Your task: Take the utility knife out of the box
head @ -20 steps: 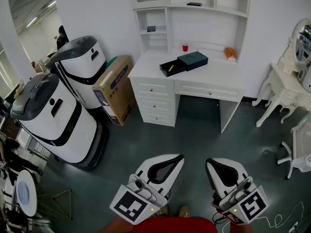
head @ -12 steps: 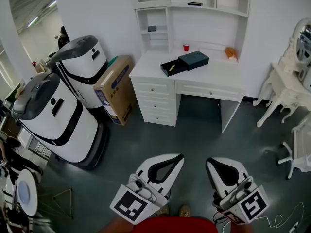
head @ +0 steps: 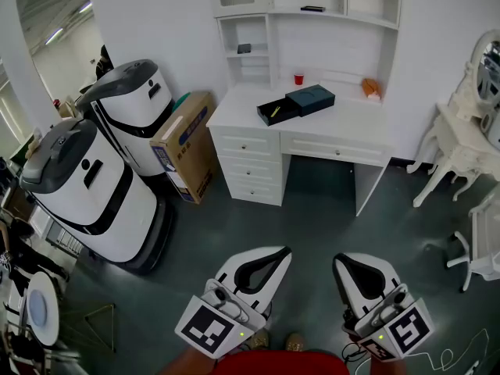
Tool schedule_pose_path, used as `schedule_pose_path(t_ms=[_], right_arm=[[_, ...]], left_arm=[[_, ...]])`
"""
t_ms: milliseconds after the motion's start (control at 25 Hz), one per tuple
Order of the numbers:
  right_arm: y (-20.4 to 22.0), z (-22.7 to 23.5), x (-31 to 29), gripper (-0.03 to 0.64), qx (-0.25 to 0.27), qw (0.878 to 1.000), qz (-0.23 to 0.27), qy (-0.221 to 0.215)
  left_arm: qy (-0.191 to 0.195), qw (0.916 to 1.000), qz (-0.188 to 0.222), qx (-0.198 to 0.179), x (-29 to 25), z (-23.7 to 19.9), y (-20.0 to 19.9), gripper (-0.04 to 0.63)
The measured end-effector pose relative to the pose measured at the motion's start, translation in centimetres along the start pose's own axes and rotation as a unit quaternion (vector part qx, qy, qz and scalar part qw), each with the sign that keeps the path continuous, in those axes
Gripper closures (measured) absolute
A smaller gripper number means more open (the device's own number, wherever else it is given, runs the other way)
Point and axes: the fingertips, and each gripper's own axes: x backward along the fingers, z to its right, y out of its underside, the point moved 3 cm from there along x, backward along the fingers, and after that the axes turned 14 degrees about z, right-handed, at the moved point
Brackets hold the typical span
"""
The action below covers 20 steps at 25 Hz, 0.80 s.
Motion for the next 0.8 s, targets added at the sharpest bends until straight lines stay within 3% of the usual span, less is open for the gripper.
schedule_pose_path(t_ms=[520, 640, 800], right_arm=[[0.0, 4.3, 1.4, 0.62, 0.003, 0.999, -0.008, -0.036], [0.1, 5.4, 1.2, 0.62, -0.002, 0.999, -0.006, -0.033], [0.7, 6.8, 0.6, 0.62, -0.004, 0.999, -0.003, -0.032]], left_arm=[[-0.038, 0.9991, 0.003, -0.017, -3.6, 0.5, 0.9, 0.588], [-0.05, 0.9982, 0.022, -0.022, -4.5, -0.2, 1.1, 0.588], [-0.055, 0.9984, -0.002, -0.014, -5.3, -1.2, 2.2, 0.588]])
